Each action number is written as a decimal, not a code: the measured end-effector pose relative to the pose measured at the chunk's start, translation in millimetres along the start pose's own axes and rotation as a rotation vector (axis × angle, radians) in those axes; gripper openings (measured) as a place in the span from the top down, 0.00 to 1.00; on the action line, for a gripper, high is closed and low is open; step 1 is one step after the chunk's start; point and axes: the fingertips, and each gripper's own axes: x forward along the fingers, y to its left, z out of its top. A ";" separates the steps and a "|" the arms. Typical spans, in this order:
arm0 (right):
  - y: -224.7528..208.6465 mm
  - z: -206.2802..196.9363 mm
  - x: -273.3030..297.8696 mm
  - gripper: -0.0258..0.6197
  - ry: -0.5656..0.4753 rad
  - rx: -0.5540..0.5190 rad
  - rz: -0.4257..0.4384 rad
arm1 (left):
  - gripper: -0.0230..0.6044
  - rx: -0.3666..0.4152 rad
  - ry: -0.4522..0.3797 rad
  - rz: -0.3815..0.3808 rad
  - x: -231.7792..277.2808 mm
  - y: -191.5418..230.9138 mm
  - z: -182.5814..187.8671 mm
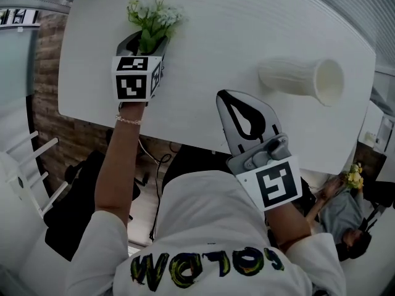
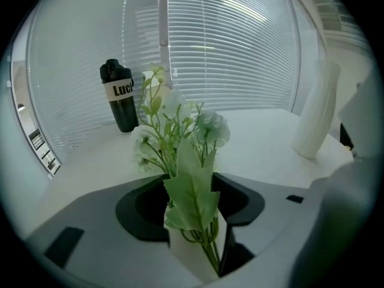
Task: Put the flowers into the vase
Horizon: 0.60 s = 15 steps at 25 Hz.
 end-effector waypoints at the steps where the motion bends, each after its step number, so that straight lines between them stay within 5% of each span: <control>1: 0.0 -1.8 -0.4 0.94 0.002 0.001 0.000 | 0.60 0.000 -0.002 0.002 0.3 0.7 0.1; 15: -0.8 -28.7 -2.4 0.94 0.009 0.004 0.002 | 0.80 -0.024 -0.098 -0.017 -5.4 0.7 4.1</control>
